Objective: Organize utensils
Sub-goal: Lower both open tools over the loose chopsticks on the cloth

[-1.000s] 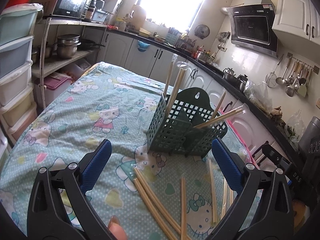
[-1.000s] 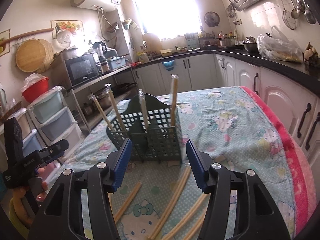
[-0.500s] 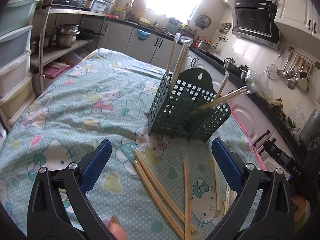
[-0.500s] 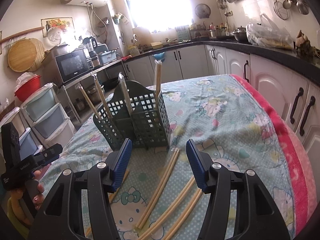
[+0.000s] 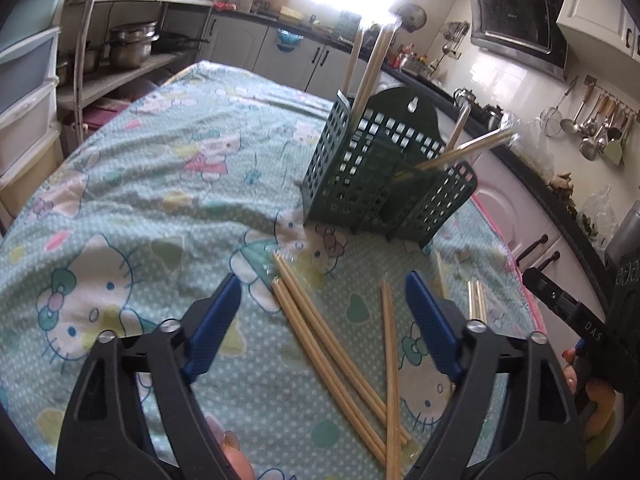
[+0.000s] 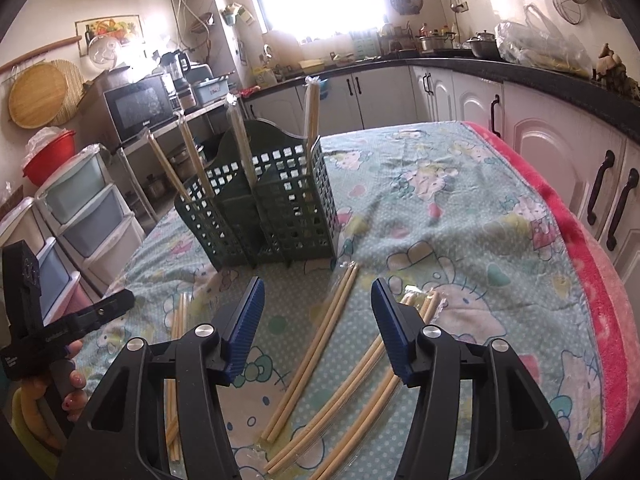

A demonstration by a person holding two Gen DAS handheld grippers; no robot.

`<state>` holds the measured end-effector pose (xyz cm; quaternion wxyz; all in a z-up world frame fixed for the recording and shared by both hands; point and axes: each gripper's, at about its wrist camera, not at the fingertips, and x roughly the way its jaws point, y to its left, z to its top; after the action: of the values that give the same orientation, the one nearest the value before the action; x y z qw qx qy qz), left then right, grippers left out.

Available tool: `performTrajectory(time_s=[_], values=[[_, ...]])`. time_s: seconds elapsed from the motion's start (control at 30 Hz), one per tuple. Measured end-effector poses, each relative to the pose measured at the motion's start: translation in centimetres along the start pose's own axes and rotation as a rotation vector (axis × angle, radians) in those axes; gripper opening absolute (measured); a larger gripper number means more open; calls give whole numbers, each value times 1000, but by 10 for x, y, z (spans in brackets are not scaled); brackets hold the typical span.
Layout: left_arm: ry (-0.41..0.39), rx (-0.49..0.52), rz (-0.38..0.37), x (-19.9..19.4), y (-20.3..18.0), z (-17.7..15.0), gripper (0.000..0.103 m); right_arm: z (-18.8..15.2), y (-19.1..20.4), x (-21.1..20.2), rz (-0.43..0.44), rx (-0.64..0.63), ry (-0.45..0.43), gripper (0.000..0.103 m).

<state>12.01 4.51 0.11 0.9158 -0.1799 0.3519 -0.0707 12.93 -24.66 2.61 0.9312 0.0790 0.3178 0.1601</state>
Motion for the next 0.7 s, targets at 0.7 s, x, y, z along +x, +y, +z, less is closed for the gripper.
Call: performTrajectory(time_s=[0.7], values=[[117,-22,29,49,13,15,36,-8,8,42,-1,-7,119,46]])
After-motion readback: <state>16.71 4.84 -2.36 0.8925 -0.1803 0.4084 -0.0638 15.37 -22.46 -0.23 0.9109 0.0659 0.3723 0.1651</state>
